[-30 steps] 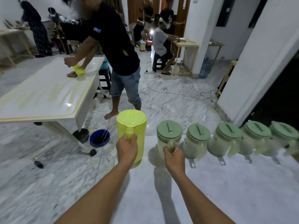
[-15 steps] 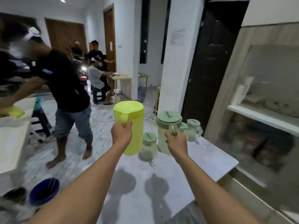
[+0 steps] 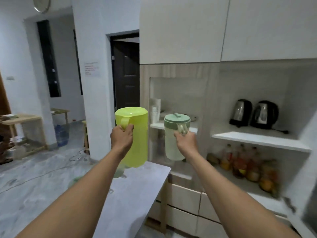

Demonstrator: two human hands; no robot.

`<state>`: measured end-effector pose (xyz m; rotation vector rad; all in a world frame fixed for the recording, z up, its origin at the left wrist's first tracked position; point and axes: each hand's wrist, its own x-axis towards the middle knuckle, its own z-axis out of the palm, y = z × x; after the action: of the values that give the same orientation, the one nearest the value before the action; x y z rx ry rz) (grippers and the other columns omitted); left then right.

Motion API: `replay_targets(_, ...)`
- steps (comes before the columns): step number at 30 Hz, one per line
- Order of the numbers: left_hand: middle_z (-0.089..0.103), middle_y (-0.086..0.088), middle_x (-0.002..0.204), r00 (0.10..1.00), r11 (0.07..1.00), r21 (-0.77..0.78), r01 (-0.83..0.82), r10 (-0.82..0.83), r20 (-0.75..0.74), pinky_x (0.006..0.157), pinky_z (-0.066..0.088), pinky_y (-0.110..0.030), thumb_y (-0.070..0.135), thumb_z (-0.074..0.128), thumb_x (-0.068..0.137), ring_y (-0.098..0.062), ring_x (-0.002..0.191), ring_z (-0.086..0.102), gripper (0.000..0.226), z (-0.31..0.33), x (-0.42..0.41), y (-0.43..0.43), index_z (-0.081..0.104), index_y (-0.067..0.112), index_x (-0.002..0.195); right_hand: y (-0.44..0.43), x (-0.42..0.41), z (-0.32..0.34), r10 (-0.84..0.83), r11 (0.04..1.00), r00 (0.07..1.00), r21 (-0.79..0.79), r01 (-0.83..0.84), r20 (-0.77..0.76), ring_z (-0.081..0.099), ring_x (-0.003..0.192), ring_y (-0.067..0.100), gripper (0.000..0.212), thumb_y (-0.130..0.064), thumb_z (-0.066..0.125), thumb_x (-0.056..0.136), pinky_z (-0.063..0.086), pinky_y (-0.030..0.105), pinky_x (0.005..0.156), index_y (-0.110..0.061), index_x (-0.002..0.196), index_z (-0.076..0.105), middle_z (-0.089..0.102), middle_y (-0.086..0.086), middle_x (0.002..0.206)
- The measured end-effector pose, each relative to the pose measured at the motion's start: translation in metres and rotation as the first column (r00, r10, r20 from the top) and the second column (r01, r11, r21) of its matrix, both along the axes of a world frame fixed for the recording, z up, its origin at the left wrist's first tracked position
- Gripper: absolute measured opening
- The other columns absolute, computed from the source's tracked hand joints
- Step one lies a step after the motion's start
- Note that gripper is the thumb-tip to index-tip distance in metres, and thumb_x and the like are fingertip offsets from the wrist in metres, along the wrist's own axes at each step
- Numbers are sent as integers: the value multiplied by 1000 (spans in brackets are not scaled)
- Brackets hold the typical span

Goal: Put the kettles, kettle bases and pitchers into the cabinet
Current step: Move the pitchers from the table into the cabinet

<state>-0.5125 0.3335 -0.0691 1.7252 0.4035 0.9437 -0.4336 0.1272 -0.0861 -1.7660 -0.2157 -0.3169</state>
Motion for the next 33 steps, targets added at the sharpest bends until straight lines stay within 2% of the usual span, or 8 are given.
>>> replay_targets(3,50,-5,57,996,996,21,84,-84,17,51,35,-32,29,58,88,-21,52,44,33,11,31,-41,56,9,61,-49,17,11,-88,996,996,5,88,23,63,78,23,18,-28,65,91,49,33,69,-10,91,67,68,4,81)
replay_targets(6,54,-6,62,977,978,18,209,-209,28,51,37,-29,26,57,95,-19,55,49,31,20,64,-90,62,7,71,-102,33,20,-170,985,985,20,169,30,64,82,22,17,-30,65,92,53,38,75,-13,93,65,68,5,87)
replay_targets(11,52,-6,59,931,932,-18,361,-360,53,58,40,-33,31,58,88,-19,57,48,31,29,127,-168,58,13,63,-191,64,29,-288,957,957,40,287,24,65,82,19,24,-34,63,92,49,32,67,-11,99,65,69,4,90)
replay_targets(14,52,-6,58,919,919,-9,393,-392,48,55,39,-32,30,59,90,-19,55,46,33,34,154,-207,59,11,63,-231,79,34,-302,952,953,53,301,20,66,79,20,22,-35,62,89,50,34,68,-13,94,66,70,3,86)
replay_targets(16,51,-3,57,904,905,2,426,-426,47,55,38,-31,30,58,92,-19,54,47,37,36,174,-233,56,12,61,-257,92,38,-305,951,952,61,303,22,62,71,21,20,-35,61,85,48,35,66,-15,85,64,65,2,75)
replay_targets(19,54,-6,60,888,889,7,458,-458,38,57,40,-32,32,58,92,-19,56,49,35,38,206,-273,61,9,66,-297,115,41,-320,945,947,76,318,20,55,62,19,15,-32,61,82,46,38,64,-18,75,60,58,-1,64)
replay_targets(27,50,-5,57,871,871,-34,491,-489,51,56,39,-34,35,61,89,-19,56,48,36,41,283,-354,54,16,60,-374,173,41,-366,930,930,46,365,14,54,62,18,13,-24,60,88,46,36,63,-15,79,61,58,2,66)
replay_targets(33,49,-8,62,850,849,-37,527,-526,18,55,36,-33,28,57,96,-19,58,45,31,40,337,-394,56,14,69,-407,232,39,-393,919,919,48,392,10,54,62,18,11,-21,59,92,45,35,60,-14,84,61,58,3,67)
